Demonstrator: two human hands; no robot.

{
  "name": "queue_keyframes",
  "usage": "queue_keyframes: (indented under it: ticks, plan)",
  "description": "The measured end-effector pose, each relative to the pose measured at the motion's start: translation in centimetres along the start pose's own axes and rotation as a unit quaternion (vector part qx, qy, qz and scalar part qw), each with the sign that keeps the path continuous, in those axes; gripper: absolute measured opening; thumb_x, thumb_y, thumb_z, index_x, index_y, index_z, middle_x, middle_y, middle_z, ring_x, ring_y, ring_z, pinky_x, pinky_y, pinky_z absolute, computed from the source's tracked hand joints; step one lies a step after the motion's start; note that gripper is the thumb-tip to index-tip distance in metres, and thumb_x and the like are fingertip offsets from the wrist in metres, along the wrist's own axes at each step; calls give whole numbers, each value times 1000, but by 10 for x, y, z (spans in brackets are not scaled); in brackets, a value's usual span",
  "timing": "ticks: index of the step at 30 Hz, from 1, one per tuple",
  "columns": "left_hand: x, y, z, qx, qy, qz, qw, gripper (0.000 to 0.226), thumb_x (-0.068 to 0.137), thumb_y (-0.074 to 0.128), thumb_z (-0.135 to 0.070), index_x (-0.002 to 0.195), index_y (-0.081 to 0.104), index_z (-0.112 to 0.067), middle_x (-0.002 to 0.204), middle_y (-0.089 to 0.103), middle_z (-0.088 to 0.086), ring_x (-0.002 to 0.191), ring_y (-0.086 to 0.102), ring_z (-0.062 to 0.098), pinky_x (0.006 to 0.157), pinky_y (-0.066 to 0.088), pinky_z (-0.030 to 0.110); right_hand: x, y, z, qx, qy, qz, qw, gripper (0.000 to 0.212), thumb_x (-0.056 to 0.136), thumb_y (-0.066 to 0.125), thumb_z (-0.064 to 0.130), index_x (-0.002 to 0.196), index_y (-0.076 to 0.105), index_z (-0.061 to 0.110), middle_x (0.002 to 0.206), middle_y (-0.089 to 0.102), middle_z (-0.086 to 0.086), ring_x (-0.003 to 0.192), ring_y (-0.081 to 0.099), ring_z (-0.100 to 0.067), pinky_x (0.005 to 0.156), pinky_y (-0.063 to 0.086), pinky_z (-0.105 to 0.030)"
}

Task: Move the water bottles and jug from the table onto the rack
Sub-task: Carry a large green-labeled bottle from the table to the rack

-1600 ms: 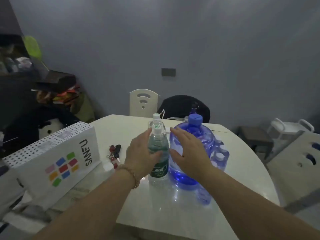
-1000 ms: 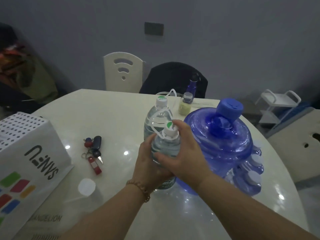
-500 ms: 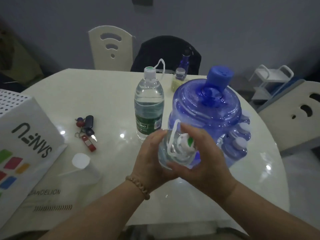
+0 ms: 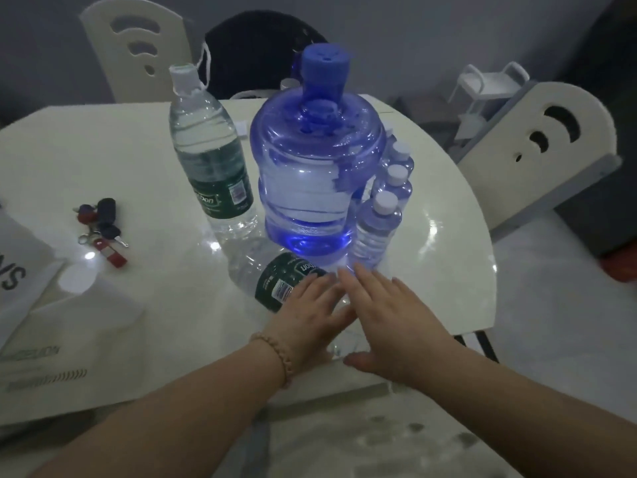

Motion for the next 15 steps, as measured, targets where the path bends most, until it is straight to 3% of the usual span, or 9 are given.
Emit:
queue_keyframes:
  ticks: [3, 6, 11, 13, 15]
  plan:
    - [14, 16, -11, 9, -30, 47, 998, 94, 65, 77, -31, 143, 29, -10, 139, 43, 14, 129, 37, 32, 111, 26, 47, 0, 31, -17, 47, 44, 42, 997, 127, 68, 77, 49, 145, -20, 23, 157, 8, -11, 139, 23, -27, 111, 29, -42]
    - [23, 32, -17, 37, -70, 82, 993, 96, 73, 73, -28, 147, 15, -9, 145, 33, 12, 135, 25, 30, 116, 13, 42, 2, 48, -31, 109, 59, 22, 992, 130, 65, 83, 40, 147, -17, 24, 157, 14, -8, 137, 28, -25, 108, 33, -36]
    - [29, 52, -22, 65, -91, 106, 988, 90, 82, 66, -34, 145, 9, -5, 150, 25, 16, 139, 18, 31, 115, 2, 40, 0, 72, -42, 133, 66, 17, 989, 127, 66, 84, 32, 148, -14, 20, 154, 19, -11, 136, 25, -26, 111, 26, -33]
    - [27, 49, -17, 41, -66, 98, 992, 95, 77, 72, -39, 145, 15, -5, 150, 26, 15, 140, 18, 29, 114, -3, 37, 1, 76, -43, 124, 62, 4, 990, 125, 65, 83, 32, 148, -9, 16, 152, 24, -13, 134, 28, -27, 111, 25, -33]
    - [23, 39, -1, 40, -27, 81, 996, 98, 64, 78, -48, 139, 28, -10, 145, 35, 14, 137, 26, 29, 114, 2, 39, 5, 77, -44, 100, 68, 0, 993, 126, 63, 82, 41, 149, -7, 16, 149, 28, -13, 132, 32, -28, 110, 28, -36]
Point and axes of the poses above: each hand's wrist, its own x-axis towards the middle knuckle, its own y-axis out of the palm, z = x × y, the point moved 2 cm from there along x, towards the middle knuckle
